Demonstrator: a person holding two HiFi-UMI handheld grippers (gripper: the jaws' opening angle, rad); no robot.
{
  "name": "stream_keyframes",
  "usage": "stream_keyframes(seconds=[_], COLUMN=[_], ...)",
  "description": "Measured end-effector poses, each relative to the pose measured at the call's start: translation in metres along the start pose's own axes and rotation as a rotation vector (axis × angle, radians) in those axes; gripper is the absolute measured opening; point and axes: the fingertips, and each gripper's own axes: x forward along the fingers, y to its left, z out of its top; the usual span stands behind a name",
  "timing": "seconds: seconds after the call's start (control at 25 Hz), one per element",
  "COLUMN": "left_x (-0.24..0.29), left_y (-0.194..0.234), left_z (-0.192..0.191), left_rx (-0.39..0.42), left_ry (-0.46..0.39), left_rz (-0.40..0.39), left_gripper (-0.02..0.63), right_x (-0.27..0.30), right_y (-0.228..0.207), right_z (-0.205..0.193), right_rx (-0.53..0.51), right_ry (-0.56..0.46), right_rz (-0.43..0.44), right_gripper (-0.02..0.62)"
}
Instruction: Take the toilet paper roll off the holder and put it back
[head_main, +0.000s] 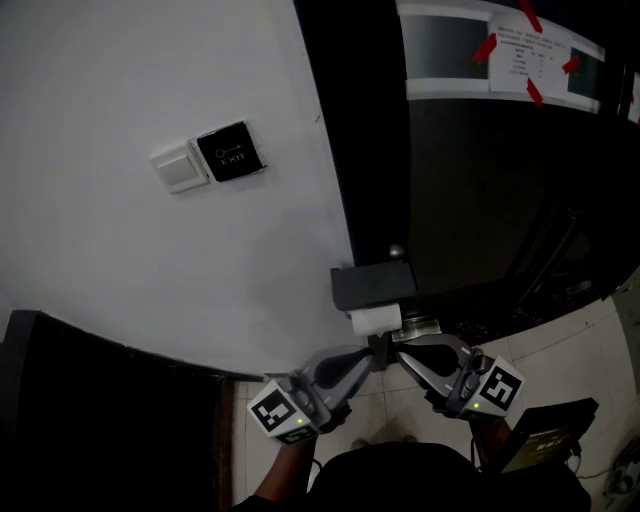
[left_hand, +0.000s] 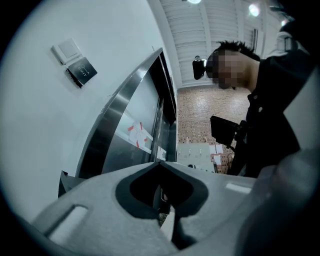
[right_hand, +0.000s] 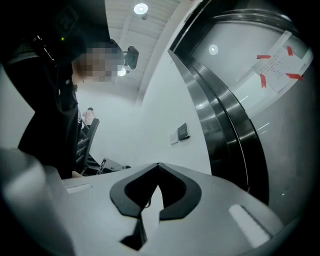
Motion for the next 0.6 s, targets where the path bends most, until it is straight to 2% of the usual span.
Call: stream_keyframes(seconds=[0.32, 0.6], left_x=[-0.001, -0.003], left_y=[0.002, 0.000], left_z=[-0.001, 0.008], left_rx=[0.012, -0.012], left_ry=[0.010, -0.040], left_rz=[0.006, -0.006], left_gripper=[-0.003, -0.003], right_x=[-0.002, -0.002], right_y=[-0.004, -0.004], right_z=[-0.001, -0.006], right_rx=[-0.020, -0.017], right_ry=[0.008, 0.015], right_rz=[-0.025, -0.031], right_gripper=[0.002, 0.002])
